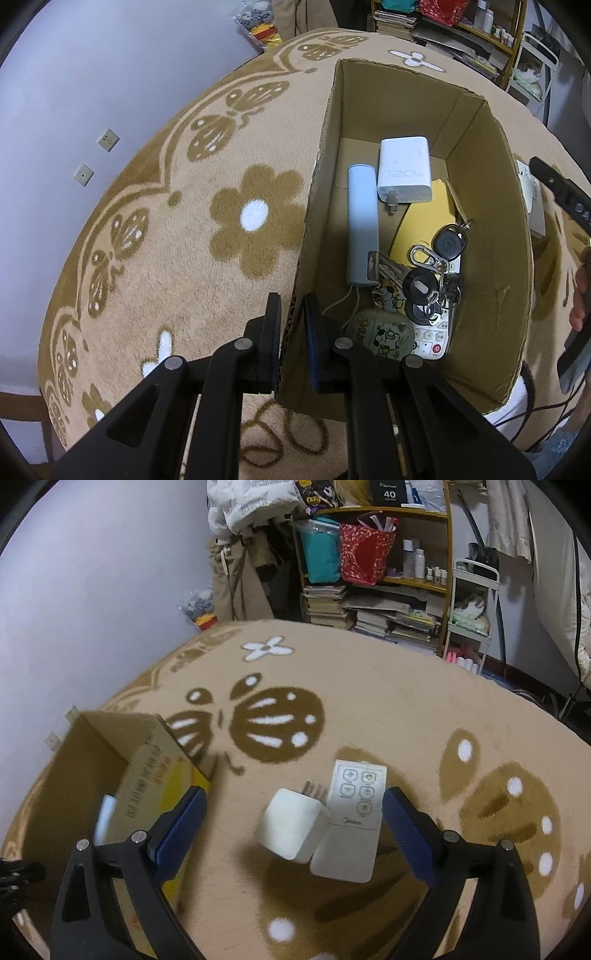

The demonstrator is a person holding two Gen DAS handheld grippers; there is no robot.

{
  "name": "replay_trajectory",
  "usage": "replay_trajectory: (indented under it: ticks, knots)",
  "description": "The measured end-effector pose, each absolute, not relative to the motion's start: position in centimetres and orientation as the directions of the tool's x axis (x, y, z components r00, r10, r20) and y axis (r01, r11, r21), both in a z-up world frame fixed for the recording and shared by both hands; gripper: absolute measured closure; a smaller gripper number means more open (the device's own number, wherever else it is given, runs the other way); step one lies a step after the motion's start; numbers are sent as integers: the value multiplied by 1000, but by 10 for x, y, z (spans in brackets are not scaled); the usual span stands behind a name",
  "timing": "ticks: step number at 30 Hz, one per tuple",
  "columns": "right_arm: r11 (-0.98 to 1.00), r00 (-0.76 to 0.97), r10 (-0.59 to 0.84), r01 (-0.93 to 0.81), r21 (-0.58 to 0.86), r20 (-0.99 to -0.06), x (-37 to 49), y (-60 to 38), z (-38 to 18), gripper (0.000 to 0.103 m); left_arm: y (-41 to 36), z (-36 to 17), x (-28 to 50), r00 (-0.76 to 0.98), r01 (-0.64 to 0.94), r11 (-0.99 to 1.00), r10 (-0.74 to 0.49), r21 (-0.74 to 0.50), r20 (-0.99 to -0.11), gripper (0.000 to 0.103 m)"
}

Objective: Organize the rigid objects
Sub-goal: 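Move the right tool to the small white charger and grasp it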

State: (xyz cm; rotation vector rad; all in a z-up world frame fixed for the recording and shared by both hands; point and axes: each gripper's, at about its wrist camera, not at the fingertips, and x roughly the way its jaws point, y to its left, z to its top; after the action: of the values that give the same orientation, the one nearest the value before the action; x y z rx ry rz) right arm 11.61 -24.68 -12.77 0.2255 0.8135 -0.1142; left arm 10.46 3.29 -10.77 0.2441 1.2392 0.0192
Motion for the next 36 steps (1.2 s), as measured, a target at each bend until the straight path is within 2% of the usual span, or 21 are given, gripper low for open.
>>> replay_trajectory:
  ticks: [13, 22, 26, 31, 33, 36]
  knots:
    - [974, 642, 3, 172, 148, -767, 130, -254, -168, 4, 31, -108, 105, 331, 125, 971, 154, 205, -931, 92]
    - [990, 618, -81, 143, 11, -782, 136, -237, -180, 4, 30, -107, 104, 331, 127, 970, 155, 207, -931, 92]
    - [991, 606, -103, 129, -30, -789, 137, -229, -183, 12, 28, -109, 104, 331, 132, 968, 161, 215, -930, 91]
    - [987, 608, -156, 114, -109, -779, 137, -217, -187, 14, 30, -109, 105, 328, 131, 970, 151, 204, -932, 91]
    - [984, 611, -181, 115, -139, -771, 137, -213, -187, 22, 30, -109, 105, 329, 134, 969, 153, 207, -932, 91]
    - [982, 614, -187, 109, -152, -767, 134, -209, -186, 26, 30, -109, 105, 328, 133, 970, 150, 203, -933, 91]
